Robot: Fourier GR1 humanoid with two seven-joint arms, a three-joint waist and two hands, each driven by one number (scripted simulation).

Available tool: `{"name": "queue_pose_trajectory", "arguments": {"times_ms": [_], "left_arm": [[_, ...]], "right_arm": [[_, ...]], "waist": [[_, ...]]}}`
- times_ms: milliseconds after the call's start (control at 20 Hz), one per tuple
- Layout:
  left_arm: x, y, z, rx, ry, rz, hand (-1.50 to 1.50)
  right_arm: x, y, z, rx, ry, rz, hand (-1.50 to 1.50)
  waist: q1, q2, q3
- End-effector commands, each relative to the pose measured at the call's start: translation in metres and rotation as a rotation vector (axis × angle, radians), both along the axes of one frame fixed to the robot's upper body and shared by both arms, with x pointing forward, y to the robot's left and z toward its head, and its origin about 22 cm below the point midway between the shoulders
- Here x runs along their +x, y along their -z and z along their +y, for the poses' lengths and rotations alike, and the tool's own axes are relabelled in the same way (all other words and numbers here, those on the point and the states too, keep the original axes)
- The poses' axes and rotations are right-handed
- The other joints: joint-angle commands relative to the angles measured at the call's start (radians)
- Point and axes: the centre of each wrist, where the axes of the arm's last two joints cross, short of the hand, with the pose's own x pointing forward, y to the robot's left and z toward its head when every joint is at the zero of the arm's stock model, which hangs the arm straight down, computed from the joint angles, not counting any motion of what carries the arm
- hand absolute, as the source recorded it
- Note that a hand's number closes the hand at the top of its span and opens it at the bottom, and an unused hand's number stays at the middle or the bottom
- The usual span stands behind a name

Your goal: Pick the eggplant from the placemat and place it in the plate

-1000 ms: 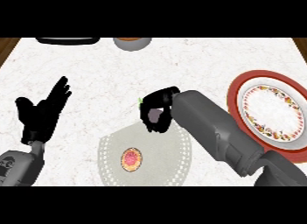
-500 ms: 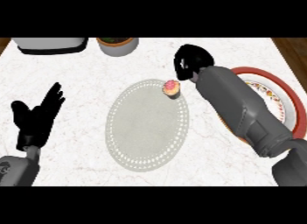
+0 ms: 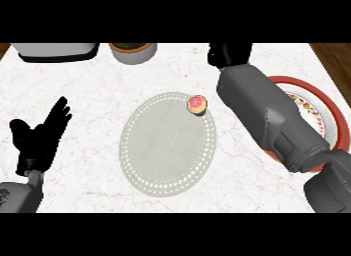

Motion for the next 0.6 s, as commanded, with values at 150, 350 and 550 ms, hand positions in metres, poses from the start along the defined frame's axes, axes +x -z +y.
{"name": "queue_pose_trajectory", "arguments": {"times_ms": [150, 350, 550], "left_arm": [[-0.004, -0.003, 0.006, -0.015, -0.015, -0.001, 0.00], [-0.006, 0.005, 0.014, -0.010, -0.020, -0.008, 0.00], [-0.015, 0.004, 0.004, 0.002, -0.008, -0.005, 0.00]], "right_arm": [[-0.005, 0.021, -0.018, 0.120, 0.218, -0.115, 1.50], [-0.006, 0.033, -0.070, 0.116, 0.304, -0.135, 1.50], [-0.011, 0.037, -0.110, 0.103, 0.373, -0.137, 1.50]], "waist": [[-0.021, 0.000, 0.002], [-0.020, 0.013, 0.001], [-0.002, 0.014, 0.002]]}}
